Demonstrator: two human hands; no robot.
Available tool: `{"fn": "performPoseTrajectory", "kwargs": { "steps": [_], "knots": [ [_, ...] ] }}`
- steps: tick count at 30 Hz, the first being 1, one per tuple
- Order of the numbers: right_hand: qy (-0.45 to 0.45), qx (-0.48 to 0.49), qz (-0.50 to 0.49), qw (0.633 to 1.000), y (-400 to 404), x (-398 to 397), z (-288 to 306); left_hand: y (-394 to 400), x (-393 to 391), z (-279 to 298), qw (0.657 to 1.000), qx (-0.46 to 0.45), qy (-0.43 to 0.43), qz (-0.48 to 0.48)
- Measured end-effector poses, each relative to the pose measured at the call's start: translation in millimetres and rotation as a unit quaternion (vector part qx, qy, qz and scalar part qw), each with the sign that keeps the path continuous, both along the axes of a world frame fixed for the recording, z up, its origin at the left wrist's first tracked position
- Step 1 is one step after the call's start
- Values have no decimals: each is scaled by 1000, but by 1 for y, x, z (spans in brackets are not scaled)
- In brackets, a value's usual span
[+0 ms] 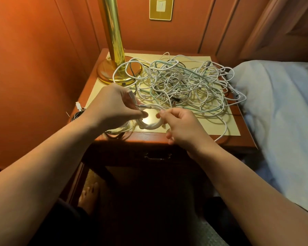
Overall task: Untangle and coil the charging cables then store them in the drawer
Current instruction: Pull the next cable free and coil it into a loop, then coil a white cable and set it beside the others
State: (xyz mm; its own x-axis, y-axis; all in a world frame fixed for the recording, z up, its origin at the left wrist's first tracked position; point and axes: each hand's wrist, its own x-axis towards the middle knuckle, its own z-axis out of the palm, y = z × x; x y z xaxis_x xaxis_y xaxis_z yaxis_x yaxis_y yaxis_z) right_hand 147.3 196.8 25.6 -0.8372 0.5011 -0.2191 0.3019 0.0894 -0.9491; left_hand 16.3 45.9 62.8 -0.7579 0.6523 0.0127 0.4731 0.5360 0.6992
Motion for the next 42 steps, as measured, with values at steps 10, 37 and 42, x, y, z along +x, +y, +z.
{"fn": "performPoseTrajectory", "kwargs": {
  "steps": [10,37,42],
  "knots": [
    [-100,375,72,919,4,4,-12,14,3,-19,991,-107,66,-38],
    [-9,392,-31,919,40,-26,-7,43,-29,-33,992,65,70,85],
    [82,366,-1,927,37,-37,1,64,-23,-28,983,146,-56,96]
  ]
}}
